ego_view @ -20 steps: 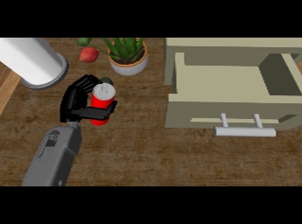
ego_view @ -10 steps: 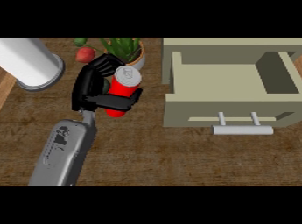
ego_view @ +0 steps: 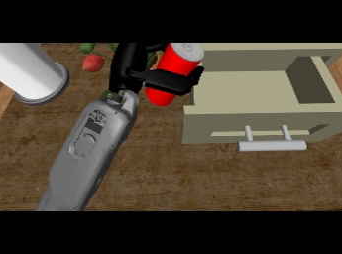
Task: Pick up the can, place it into the drawer and close the drawer
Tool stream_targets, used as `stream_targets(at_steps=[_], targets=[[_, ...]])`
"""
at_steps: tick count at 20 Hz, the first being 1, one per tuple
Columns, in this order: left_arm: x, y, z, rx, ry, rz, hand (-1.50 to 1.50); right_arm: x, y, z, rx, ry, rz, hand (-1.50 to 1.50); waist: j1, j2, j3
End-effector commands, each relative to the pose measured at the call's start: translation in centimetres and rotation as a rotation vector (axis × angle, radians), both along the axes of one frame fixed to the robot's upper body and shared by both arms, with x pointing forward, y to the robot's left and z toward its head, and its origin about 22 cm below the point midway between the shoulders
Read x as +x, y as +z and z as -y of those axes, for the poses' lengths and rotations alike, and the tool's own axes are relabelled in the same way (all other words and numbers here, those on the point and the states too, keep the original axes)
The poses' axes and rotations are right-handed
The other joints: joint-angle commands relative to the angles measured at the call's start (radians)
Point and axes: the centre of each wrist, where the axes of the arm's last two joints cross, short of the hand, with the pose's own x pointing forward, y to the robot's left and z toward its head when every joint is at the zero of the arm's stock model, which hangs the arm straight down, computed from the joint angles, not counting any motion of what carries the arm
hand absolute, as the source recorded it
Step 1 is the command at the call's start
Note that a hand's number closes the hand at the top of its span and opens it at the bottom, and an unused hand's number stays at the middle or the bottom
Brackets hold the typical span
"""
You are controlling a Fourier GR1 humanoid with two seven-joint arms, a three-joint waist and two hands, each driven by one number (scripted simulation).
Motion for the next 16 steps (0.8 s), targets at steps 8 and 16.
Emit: stream_targets(at_steps=[8,16], targets=[[1.8,6.9,6.8,0.029,-0.013,-0.006,1.5,0.7,0.8,0.3,-0.001,-0.005,-0.014,-1.5,-0.011,0.003,0.0],[3.8,8.5,9.5,0.077,0.025,0.002,1.5,2.0,0.1,-0.9,-0.011,0.032,0.004,-1.5,-0.031,0.011,0.001]])
